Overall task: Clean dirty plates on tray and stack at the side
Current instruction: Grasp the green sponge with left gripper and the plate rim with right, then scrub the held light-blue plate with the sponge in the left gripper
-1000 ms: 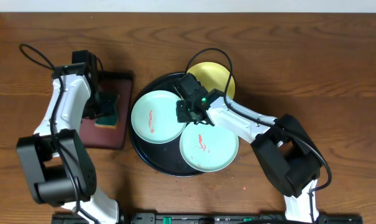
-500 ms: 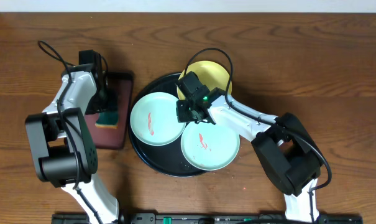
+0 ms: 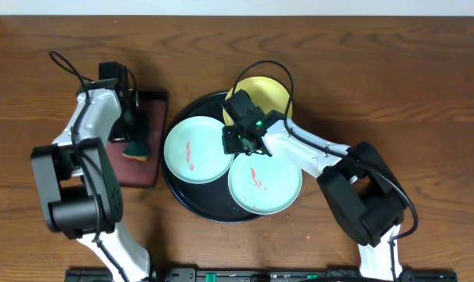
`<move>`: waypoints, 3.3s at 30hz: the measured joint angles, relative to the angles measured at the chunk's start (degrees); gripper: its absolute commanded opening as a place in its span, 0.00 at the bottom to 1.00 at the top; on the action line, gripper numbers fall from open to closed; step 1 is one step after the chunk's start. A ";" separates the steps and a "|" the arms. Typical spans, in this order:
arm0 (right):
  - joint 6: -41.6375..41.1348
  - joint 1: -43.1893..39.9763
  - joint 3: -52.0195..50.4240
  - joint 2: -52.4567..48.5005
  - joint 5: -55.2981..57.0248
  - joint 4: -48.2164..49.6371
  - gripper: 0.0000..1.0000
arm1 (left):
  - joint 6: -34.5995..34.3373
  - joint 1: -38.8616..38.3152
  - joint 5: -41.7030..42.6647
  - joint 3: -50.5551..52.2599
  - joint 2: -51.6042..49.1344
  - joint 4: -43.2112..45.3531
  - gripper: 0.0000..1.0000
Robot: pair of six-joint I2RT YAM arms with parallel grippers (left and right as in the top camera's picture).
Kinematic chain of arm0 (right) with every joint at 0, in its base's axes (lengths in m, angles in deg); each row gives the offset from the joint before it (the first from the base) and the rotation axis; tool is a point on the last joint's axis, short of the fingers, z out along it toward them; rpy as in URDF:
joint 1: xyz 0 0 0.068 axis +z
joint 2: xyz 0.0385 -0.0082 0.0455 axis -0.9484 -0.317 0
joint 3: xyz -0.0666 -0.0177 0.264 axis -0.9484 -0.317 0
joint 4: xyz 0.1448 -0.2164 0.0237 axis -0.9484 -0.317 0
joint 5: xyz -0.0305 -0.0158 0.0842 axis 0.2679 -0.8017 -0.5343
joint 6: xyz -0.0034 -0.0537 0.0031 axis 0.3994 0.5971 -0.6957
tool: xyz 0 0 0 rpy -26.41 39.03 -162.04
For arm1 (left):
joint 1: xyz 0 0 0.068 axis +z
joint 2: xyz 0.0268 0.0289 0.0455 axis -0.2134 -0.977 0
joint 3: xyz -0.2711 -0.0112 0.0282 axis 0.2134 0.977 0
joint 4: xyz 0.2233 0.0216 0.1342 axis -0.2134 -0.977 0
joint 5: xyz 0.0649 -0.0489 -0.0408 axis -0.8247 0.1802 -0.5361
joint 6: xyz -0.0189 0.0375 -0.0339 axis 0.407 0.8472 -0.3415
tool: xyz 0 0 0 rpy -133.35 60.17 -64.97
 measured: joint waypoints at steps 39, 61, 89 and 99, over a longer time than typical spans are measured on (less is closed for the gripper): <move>0.02 0.00 0.28 -0.28 -2.14 -0.39 0.01 | -18.91 -18.01 7.78 18.64 16.24 12.46 0.07; 0.20 0.00 0.28 -0.28 -2.40 -0.39 0.01 | -11.43 -19.47 21.05 25.07 16.17 21.46 0.07; 0.42 -0.07 0.28 -0.31 -3.93 -0.37 0.01 | -15.23 -20.72 20.94 24.92 16.20 19.08 0.07; 0.39 -0.07 0.28 -0.37 -3.89 -0.37 0.01 | -20.26 -20.11 5.11 22.25 16.20 20.04 0.07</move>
